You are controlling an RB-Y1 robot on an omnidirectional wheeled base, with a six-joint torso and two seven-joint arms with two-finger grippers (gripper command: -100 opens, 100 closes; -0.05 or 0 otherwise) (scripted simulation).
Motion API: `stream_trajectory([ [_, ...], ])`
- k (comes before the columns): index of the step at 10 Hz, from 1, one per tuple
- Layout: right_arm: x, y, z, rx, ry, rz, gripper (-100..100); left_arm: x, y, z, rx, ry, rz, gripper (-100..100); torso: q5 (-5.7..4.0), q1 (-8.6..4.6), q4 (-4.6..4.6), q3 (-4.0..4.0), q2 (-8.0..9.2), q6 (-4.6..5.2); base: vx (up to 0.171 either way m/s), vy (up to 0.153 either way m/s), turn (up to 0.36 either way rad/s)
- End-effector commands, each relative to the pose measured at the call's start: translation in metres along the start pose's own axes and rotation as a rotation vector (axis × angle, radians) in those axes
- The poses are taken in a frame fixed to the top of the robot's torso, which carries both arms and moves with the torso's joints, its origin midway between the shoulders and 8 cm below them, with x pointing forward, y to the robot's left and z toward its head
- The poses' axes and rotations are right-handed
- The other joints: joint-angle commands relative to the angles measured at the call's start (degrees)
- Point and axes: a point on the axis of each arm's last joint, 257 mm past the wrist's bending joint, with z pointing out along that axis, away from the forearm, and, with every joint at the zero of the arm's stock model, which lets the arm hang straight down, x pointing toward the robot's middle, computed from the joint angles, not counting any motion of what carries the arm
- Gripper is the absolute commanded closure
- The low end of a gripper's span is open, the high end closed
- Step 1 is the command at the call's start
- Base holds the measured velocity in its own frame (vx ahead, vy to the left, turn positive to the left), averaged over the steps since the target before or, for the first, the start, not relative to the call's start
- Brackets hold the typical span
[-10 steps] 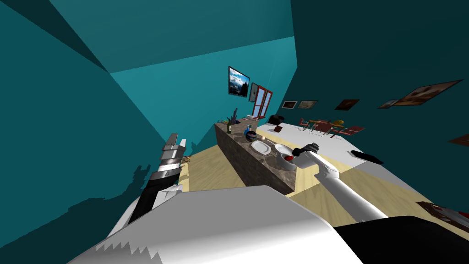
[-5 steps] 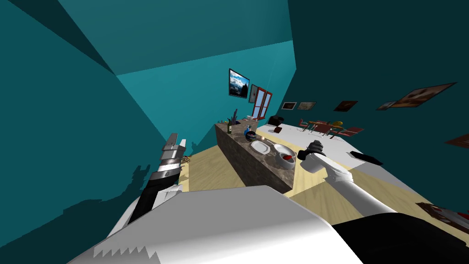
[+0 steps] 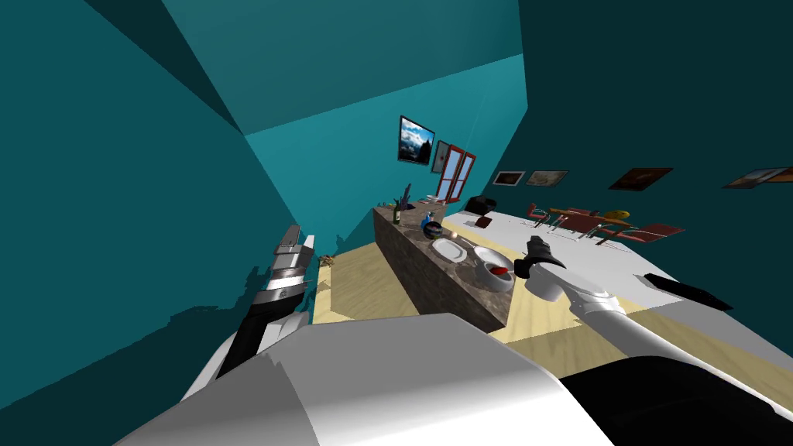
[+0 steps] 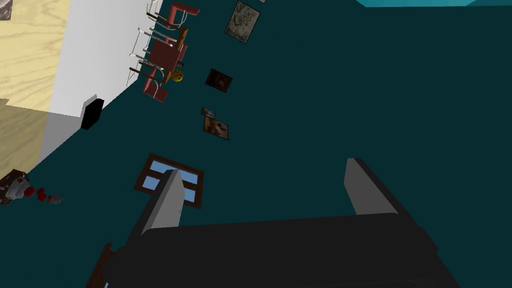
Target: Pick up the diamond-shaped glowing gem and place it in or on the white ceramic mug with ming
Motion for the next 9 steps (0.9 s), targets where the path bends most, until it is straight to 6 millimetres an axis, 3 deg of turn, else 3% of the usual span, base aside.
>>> stream_trajectory([
  [1, -0.003, 0.014, 0.001, -0.053, 0.036, -0.158, -100, 0.0, 0.0, 0.0, 0.0, 0.0, 0.0, 0, 0.0, 0.0, 0.0, 0.0, 0.0, 0.0, -0.012, 0.002, -0.065],
  [4, 0.014, 0.015, -0.001, -0.077, 0.109, -0.269, -100, 0.0, 0.0, 0.0, 0.0, 0.0, 0.0, 0, -0.04, -0.07, -0.09, -0.2, -0.33, -0.03, 0.01, 0.0, -0.003],
  [6, 0.014, 0.015, -0.001, -0.08, 0.108, -0.312, -100, 0.0, 0.0, 0.0, 0.0, 0.0, 0.0, 0, -0.04, -0.08, -0.09, -0.21, -0.34, -0.03, 0.0, 0.0, 0.0],
  [8, -0.004, -0.005, 0.005, -0.088, 0.137, -0.587, -100, 0.0, 0.0, 0.0, 0.0, 0.0, 0.0, 0, -0.01, 0.06, -0.04, -0.04, -0.01, -0.14, -0.139, 0.048, 0.42],
  [9, -0.013, -0.011, 0.008, -0.093, 0.146, -0.696, -100, 0.0, 0.0, 0.0, 0.0, 0.0, 0.0, 0, 0.01, 0.12, 0.02, 0.07, 0.13, -0.08, -0.062, 0.032, 0.097],
])
